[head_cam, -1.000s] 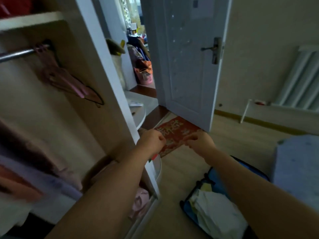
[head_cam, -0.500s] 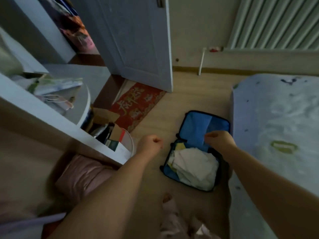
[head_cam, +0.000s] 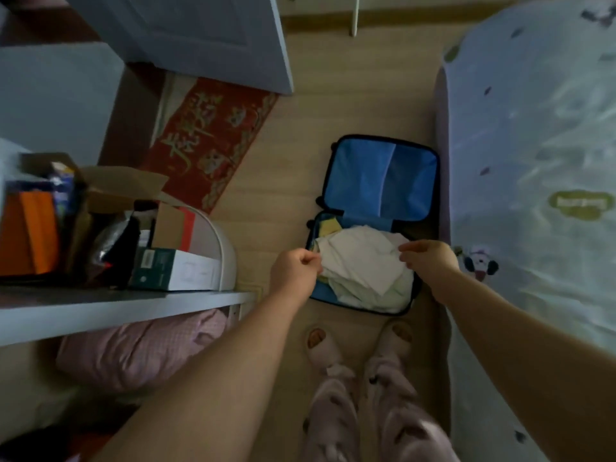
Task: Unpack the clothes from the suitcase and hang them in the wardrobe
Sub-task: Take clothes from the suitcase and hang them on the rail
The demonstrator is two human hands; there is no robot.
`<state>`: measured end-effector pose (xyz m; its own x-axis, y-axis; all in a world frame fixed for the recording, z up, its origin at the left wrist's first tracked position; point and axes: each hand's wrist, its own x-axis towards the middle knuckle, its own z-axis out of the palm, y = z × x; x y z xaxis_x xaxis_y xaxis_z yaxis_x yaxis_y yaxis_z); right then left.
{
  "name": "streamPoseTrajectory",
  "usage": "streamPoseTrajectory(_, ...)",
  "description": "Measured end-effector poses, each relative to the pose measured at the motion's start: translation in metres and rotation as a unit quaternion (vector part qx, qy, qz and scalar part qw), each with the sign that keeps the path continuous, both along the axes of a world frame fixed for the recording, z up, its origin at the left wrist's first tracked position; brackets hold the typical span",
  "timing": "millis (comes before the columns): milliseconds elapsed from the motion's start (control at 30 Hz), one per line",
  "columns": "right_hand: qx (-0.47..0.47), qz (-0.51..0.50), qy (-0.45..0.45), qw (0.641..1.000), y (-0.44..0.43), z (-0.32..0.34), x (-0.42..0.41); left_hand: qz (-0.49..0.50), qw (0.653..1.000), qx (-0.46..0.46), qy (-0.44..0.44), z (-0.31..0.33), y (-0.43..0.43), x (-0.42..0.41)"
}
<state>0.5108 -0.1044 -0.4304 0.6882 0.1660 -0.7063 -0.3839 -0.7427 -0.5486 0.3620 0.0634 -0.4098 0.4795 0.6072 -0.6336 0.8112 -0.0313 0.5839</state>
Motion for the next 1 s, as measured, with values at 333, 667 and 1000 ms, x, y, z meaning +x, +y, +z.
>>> streamPoseTrajectory(333, -0.069, 0.005, 0.058, 0.996, -0.009, -0.179, 0.020, 0.045, 0.998, -0.021, 0.043, -0.172, -0.023, 0.042)
streamPoseTrajectory(667, -0.092, -0.074, 0.172, 0.978, -0.027, -0.331, 0.014, 0.032, 0.996, -0.069, 0.042, -0.310, -0.043, 0.069)
streamPoseTrajectory(1000, -0.122, -0.127, 0.178, 0.968, -0.017, -0.401, 0.001, 0.026, 0.996, -0.070, 0.051, -0.379, -0.030, 0.055)
